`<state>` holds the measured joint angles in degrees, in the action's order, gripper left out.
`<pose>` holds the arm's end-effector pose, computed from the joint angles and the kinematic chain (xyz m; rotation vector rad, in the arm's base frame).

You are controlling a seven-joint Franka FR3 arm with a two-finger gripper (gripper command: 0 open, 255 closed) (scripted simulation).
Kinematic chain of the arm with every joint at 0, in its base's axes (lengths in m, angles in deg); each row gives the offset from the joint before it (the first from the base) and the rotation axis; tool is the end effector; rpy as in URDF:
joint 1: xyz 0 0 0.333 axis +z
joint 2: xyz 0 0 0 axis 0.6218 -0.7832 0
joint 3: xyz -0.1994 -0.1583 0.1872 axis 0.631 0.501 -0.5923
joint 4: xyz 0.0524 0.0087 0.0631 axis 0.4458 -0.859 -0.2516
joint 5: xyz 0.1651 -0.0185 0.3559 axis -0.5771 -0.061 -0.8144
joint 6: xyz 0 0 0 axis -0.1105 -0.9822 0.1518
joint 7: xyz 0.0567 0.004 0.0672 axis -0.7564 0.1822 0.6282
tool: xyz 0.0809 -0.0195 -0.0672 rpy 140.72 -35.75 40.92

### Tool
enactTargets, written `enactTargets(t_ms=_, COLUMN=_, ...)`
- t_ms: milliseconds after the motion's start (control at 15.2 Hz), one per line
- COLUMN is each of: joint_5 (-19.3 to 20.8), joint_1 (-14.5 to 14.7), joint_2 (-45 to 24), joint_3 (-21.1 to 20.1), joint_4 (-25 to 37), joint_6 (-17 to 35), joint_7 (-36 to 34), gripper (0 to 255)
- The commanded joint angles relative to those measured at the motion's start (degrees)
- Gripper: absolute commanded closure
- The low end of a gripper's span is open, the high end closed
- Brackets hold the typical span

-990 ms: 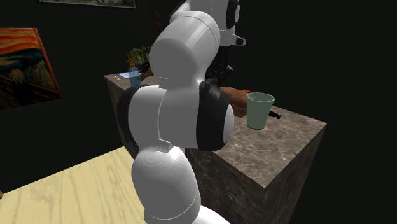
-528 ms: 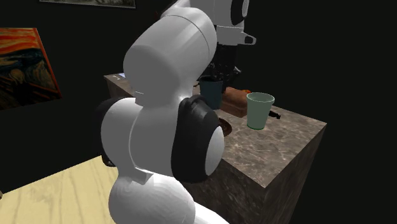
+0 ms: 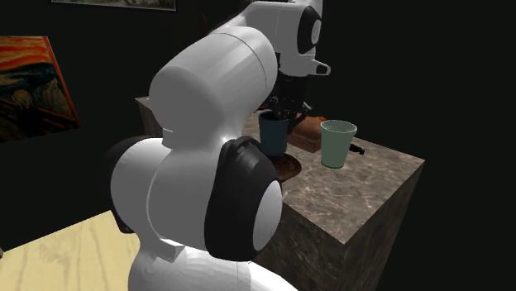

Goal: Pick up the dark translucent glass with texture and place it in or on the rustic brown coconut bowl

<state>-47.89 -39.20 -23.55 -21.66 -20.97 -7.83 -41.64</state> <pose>0.3542 0.0407 0.7171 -3.0436 0.2038 -0.0192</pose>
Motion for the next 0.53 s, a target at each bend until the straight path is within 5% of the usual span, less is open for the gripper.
enactTargets(t_ms=0, joint_5=-0.01, joint_1=-0.01, joint_2=0.66, joint_3=-0.03, joint_4=-2.17, joint_6=1.55, joint_7=0.19, gripper=255)
enactTargets(t_ms=462, joint_5=-0.12, joint_1=0.01, joint_2=3.12, joint_3=-0.18, joint_4=-9.77, joint_6=6.67, joint_7=0.72, gripper=255)
